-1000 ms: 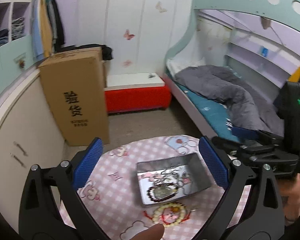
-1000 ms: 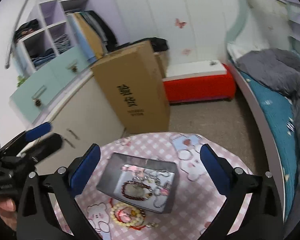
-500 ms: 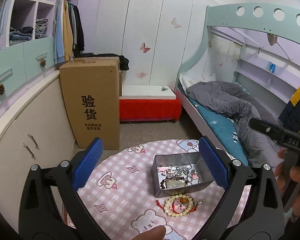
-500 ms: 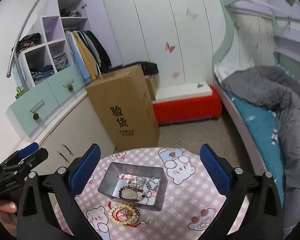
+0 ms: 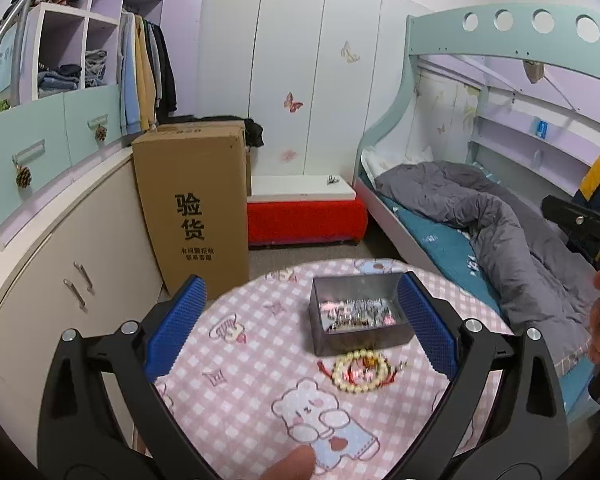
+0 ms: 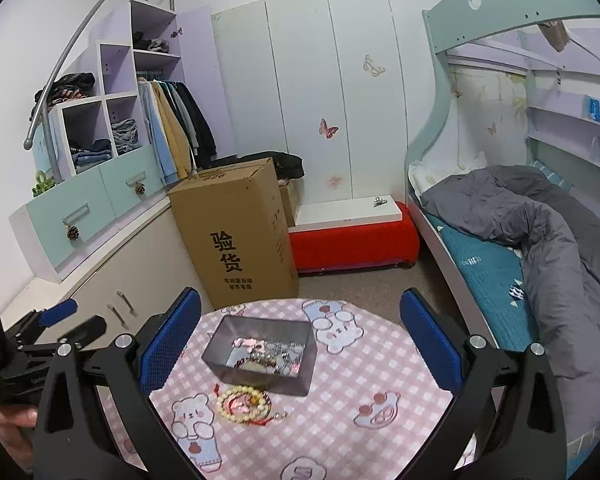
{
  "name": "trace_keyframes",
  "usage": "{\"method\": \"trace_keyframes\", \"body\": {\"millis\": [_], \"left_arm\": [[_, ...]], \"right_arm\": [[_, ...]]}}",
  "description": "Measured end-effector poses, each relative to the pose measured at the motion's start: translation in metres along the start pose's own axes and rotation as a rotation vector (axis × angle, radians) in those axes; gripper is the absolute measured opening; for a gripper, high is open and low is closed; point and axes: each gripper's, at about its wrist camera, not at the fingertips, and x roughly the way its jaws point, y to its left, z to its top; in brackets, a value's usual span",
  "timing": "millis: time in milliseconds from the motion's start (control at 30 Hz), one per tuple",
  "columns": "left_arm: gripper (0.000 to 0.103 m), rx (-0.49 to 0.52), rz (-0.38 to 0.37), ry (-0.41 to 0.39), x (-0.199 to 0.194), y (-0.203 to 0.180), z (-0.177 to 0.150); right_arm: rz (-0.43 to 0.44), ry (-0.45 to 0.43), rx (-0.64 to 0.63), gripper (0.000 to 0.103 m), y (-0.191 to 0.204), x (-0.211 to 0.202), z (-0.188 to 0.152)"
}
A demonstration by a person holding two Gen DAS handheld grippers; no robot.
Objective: Organize jewelry
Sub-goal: 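Move both tools back toward the remaining jewelry on the table, then grasp the cream bead bracelet with the left tool while the right tool grasps a pearl earring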
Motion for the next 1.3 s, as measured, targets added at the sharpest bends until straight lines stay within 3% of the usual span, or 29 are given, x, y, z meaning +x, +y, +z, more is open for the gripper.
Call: {"method": "trace_keyframes", "body": {"millis": [333,467,900,1033,1100,1200,1267,1300], "left_arm": [[0.094,-0.034,-0.015,0.101,0.012,0.007,-0.048],[0.094,0.002,-0.015,0.144,0.027,0.000,-0.067],[0.094,0.041,0.016,0.371,0.124,-0.017,-0.112],[0.084,0.041,0.024,0.412,0.144,-0.020,-0.116],[0.073,0.030,0.013,0.430,0.151,-0.019,-0.117],[0.050,0.036,0.001,0.432,0.154,-0.019,-0.118],[0.028,0.036,-0.035,0.434,0.152,-0.020,-0.117],[0.023,0.032,-0.047,0.436,0.152,-0.020,-0.117]], "right_arm": [[-0.025,0.081,-0.016,0.096,0.008,-0.001,-0.045],[-0.025,0.127,-0.005,0.096,0.004,0.005,-0.061],[-0.035,0.253,0.029,0.096,-0.009,0.027,-0.093],[-0.032,0.287,0.038,0.096,-0.011,0.034,-0.100],[-0.028,0.302,0.038,0.096,-0.011,0.036,-0.103],[-0.026,0.318,0.036,0.096,-0.010,0.039,-0.107],[-0.026,0.327,0.040,0.096,-0.012,0.042,-0.110],[-0.025,0.331,0.041,0.096,-0.013,0.043,-0.111]]}}
